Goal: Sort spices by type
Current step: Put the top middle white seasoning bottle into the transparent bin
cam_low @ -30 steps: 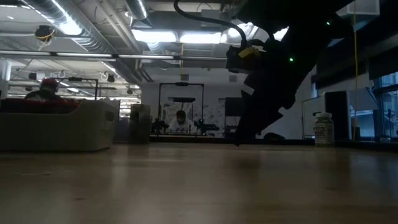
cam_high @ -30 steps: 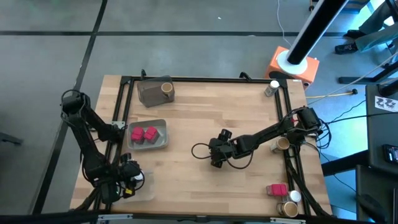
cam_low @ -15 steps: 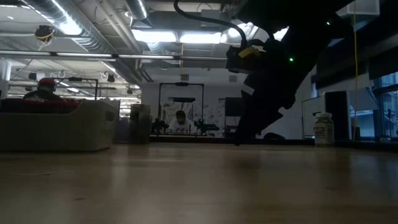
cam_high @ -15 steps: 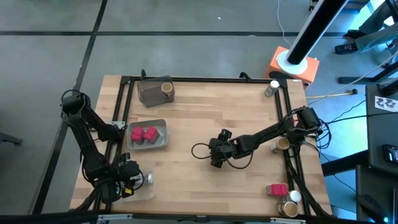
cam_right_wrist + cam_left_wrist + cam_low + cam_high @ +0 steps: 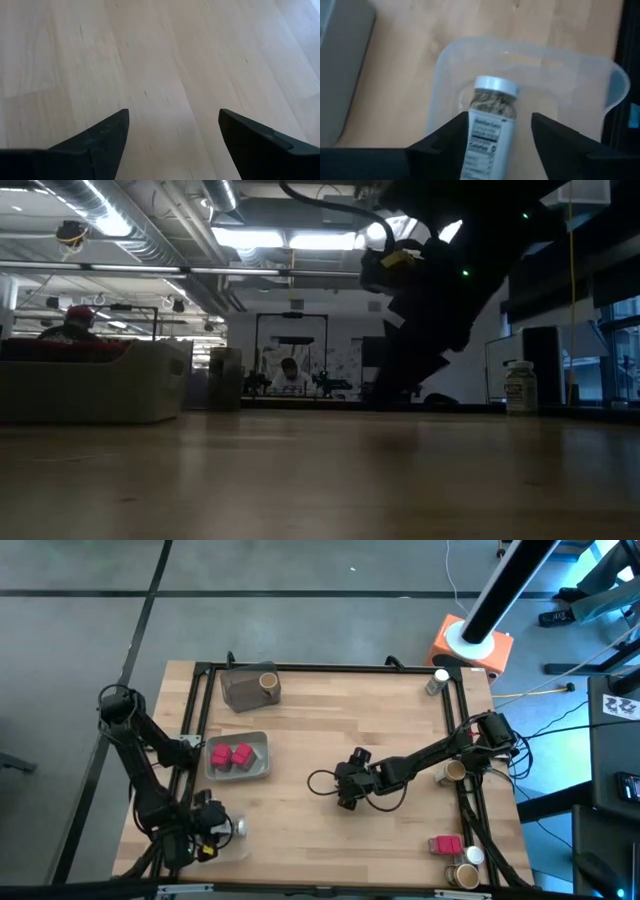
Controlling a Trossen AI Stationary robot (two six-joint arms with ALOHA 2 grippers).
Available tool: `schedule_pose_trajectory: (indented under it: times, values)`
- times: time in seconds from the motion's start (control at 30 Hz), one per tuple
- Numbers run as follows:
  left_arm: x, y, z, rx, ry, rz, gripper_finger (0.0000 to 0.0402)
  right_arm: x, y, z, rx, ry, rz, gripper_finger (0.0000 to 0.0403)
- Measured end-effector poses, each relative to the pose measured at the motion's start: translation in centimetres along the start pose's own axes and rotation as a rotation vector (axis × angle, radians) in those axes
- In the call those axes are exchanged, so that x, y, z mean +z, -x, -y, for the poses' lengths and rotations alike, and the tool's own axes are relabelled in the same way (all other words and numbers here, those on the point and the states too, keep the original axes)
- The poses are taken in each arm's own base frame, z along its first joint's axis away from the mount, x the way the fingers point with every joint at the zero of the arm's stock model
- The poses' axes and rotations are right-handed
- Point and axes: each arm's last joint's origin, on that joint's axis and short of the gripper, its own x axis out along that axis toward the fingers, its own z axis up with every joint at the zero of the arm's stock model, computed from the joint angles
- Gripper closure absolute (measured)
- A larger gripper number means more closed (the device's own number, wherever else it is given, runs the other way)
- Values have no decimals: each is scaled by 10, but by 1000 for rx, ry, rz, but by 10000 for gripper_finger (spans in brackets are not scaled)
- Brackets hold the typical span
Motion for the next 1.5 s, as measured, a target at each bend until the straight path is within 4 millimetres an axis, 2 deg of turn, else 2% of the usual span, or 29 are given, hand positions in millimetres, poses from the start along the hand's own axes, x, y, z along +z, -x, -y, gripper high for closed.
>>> schedule_pose_trajectory:
  times: [0.23,0.47,0.67,0.87,1.13,1.23,1.4,1.5]
  values:
    - [14,-12,5,-24,-63,14,160,1,0,0,3,17,6,95]
    - [26,-39,4,4,-90,-136,165,1,0,0,4,22,5,95]
    - [33,-48,0,25,-102,-170,170,1,0,0,5,45,5,95]
    - [34,-51,-1,2,-116,-241,171,1,0,0,5,48,5,95]
    - [27,-67,1,32,-182,-301,171,1,0,0,4,48,5,95]
    - [29,-68,-1,37,-174,-305,179,1,0,0,5,48,6,95]
    - [29,-68,0,36,-169,-300,219,1,0,-1,6,46,8,95]
    - [29,-68,0,37,-163,-299,221,1,0,-1,7,46,9,95]
